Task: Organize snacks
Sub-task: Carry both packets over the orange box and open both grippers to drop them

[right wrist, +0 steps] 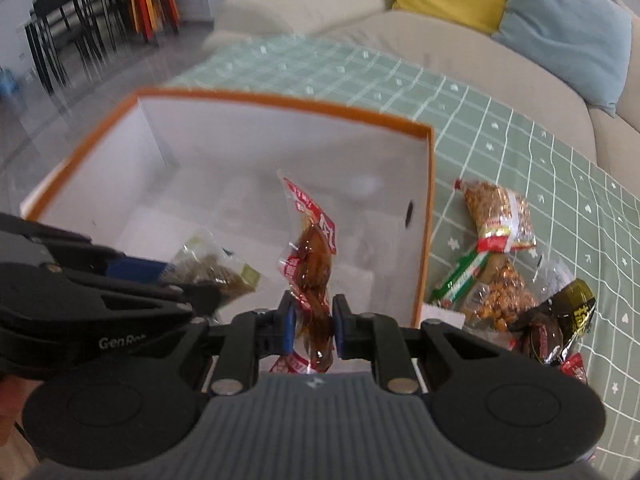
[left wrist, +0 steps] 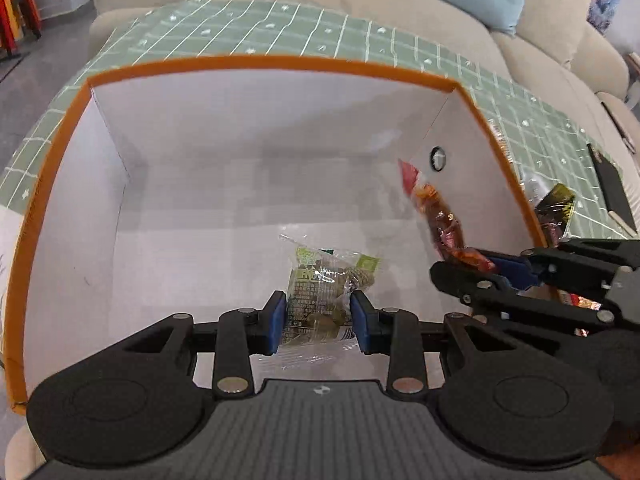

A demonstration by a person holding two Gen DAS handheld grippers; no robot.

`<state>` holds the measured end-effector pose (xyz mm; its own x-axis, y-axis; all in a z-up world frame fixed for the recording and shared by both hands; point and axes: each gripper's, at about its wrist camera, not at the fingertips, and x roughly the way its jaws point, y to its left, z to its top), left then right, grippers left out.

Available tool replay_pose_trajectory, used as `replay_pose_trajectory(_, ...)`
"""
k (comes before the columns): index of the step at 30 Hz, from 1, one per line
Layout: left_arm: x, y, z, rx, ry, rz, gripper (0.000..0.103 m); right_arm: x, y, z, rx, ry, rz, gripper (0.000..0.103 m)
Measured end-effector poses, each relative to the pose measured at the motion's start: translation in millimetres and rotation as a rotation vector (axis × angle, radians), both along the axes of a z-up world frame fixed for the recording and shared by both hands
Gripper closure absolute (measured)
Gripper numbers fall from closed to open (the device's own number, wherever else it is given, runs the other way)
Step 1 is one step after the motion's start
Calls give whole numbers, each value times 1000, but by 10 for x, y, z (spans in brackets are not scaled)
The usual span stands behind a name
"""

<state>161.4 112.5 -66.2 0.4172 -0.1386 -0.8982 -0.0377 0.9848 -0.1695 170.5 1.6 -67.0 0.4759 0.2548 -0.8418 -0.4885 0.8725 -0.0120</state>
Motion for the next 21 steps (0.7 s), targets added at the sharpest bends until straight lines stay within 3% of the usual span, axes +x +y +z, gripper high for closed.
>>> replay_pose_trajectory(9, 55, 31, -118, 19, 82, 12, 64, -1, 152, -58, -119, 4, 58, 78)
replay_pose_trajectory(15, 16, 34, -127, 20, 88, 16, 64, -29, 169, -44, -132, 11, 64, 82)
replay_pose_trajectory(21, -2, -4, -75, 22, 82, 22, 47, -61, 96, 57, -98, 4, 53, 76)
